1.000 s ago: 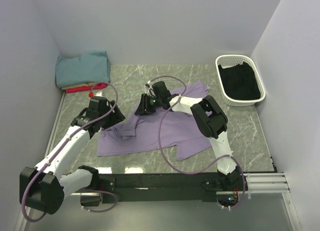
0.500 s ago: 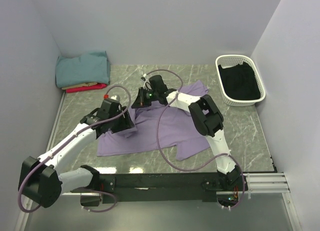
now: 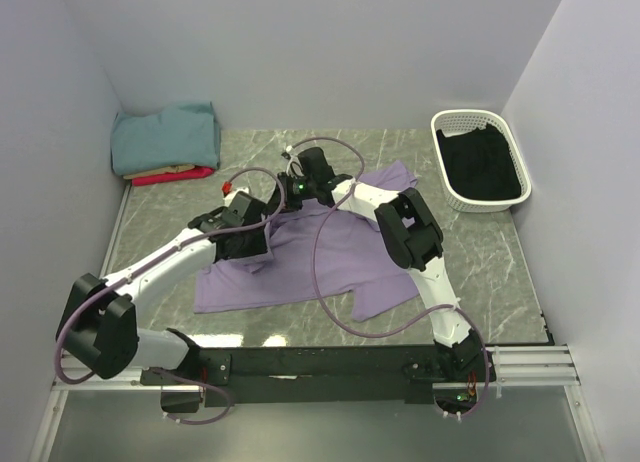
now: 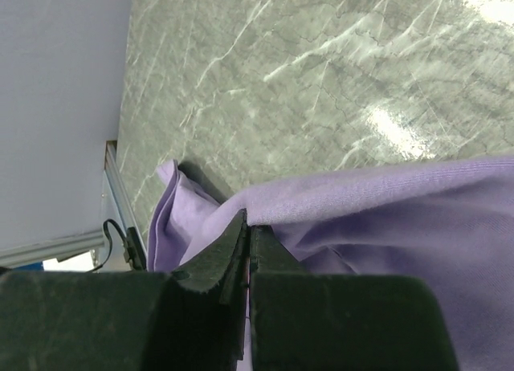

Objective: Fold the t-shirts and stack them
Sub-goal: Fold the tshirt

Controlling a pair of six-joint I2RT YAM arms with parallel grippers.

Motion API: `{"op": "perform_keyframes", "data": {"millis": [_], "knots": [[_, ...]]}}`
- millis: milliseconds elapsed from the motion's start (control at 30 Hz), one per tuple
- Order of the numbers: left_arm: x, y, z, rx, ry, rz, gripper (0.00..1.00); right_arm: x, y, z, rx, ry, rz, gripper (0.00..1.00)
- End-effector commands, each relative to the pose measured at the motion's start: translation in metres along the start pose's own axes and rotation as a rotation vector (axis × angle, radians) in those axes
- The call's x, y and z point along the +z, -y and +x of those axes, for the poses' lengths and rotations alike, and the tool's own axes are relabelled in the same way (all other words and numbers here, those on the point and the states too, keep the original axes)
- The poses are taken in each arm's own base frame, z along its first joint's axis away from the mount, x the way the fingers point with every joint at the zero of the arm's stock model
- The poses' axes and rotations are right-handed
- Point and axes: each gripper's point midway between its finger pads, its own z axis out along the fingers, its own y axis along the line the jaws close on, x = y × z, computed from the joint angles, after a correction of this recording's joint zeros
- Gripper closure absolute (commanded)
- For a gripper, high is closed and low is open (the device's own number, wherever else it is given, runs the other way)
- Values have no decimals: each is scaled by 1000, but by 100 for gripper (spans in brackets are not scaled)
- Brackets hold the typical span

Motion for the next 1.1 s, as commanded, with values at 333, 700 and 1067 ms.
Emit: {"op": "perform_keyframes", "data": {"millis": [333, 700, 1067], "knots": [[15, -19, -21, 88, 59, -174, 47, -6, -10, -14, -50, 24, -30, 100], [21, -13, -1, 133, -31, -118, 68, -8, -5, -18, -45, 34, -22, 100], [18, -15, 25, 146, -105, -85, 99, -11, 0, -28, -43, 38, -1, 99]]}}
